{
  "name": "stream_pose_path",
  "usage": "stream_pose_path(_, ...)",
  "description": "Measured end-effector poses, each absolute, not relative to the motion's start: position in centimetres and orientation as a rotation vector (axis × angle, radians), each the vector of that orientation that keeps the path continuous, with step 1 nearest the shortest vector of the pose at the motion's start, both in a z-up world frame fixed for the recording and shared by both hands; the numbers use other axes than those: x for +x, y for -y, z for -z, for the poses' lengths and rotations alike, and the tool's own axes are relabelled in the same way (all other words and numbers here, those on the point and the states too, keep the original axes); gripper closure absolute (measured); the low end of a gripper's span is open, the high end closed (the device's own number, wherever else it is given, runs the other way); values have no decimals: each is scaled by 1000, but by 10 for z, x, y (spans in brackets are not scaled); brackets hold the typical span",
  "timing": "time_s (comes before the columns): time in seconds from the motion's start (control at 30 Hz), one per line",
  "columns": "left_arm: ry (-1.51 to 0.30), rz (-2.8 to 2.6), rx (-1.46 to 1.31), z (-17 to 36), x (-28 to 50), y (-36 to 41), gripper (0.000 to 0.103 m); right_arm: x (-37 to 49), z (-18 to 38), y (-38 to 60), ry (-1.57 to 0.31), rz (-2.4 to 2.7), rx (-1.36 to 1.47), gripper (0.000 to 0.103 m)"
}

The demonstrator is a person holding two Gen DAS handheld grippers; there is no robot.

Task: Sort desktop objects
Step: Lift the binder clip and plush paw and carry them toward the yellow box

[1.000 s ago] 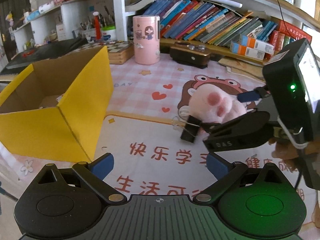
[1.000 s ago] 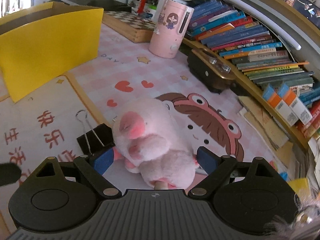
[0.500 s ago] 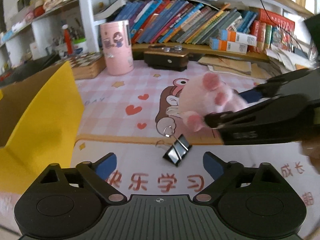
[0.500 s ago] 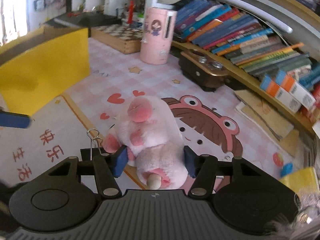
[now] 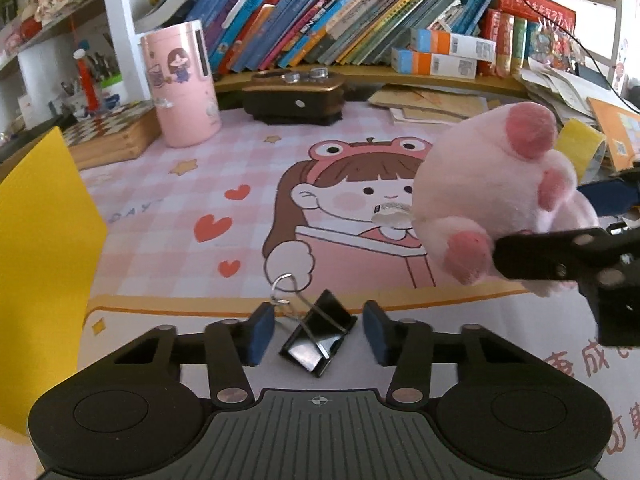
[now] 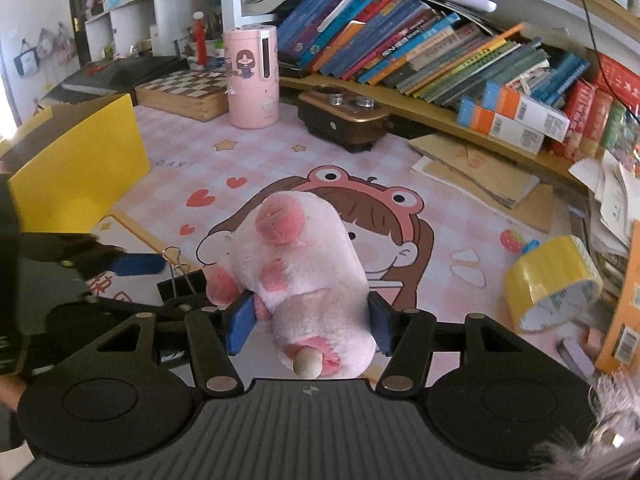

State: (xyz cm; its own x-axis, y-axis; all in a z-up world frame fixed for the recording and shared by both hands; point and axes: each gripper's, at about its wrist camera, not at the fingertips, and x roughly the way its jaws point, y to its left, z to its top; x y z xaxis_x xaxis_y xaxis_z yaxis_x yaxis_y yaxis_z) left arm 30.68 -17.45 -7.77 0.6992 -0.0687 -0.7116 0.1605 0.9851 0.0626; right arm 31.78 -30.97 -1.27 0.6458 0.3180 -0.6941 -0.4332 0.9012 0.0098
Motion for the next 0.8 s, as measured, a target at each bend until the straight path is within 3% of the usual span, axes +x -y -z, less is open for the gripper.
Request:
stream_pose_path(0.1, -779, 132, 117, 77, 307, 175, 74, 315, 12, 314, -761, -419, -151, 47)
stream_pose_path(0.2, -748, 142, 100, 68, 301, 173, 93, 312, 12, 318, -767, -415, -137, 47)
stream_pose_path(0.27, -740, 152, 90, 64, 298, 172, 95, 309, 12, 319, -771, -415, -124, 47)
stream_pose_path(0.8, -699, 155, -8, 37, 262, 160, 96, 287, 5, 319, -769, -413, -66, 47)
